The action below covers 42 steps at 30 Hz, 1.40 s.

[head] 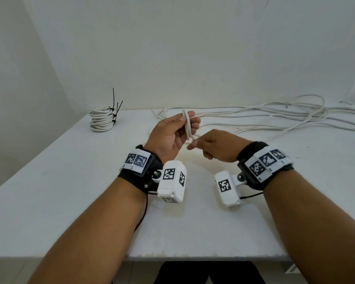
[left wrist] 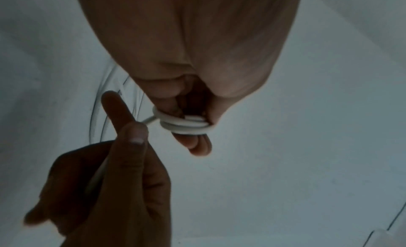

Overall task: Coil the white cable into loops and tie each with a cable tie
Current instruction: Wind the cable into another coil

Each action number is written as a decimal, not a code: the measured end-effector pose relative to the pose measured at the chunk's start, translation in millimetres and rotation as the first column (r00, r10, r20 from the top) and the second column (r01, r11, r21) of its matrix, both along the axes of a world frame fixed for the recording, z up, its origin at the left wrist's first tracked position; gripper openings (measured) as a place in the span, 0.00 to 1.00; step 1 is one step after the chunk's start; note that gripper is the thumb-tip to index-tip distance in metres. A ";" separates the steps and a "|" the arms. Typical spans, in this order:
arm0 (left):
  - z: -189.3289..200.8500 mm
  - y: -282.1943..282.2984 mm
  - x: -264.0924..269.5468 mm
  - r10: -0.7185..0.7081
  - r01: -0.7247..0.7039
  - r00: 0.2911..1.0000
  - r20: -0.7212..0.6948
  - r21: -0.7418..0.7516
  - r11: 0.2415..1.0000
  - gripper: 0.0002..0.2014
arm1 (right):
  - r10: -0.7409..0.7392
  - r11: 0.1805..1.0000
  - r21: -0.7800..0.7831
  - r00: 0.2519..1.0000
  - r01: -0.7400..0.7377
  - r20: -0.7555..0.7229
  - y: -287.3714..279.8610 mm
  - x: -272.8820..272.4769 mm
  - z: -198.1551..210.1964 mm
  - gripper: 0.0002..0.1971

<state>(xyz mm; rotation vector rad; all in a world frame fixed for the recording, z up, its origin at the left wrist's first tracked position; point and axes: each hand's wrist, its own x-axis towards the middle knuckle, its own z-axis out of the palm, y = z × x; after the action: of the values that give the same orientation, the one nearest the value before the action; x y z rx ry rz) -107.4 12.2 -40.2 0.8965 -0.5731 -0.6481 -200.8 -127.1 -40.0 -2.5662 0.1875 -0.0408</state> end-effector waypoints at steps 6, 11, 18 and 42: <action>-11.1 -4.7 4.1 0.219 -0.285 0.931 0.293 0.206 0.936 0.15 | 0.135 0.978 -0.136 0.976 -0.159 -0.169 16.8 -4.2 2.1 0.17; -13.6 2.3 7.2 -0.029 -0.510 0.645 0.764 0.458 0.728 0.17 | 0.166 0.972 -0.178 0.984 -0.153 0.064 16.9 -4.7 4.0 0.07; -4.6 4.5 -2.8 -0.230 -0.170 0.805 0.547 0.584 0.793 0.19 | -0.081 0.989 0.150 0.881 0.012 0.465 -13.4 -6.9 6.6 0.10; -6.3 -3.4 3.1 0.286 -0.356 0.874 0.393 0.117 0.927 0.13 | 0.109 0.989 -0.091 0.990 -0.117 -0.087 13.4 -4.1 -0.4 0.18</action>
<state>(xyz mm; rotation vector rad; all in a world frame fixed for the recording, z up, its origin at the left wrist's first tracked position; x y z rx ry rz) -104.3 8.8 -46.5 1.2751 -0.6857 -0.2261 -204.9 -113.7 -40.4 -2.6716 0.0712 0.1003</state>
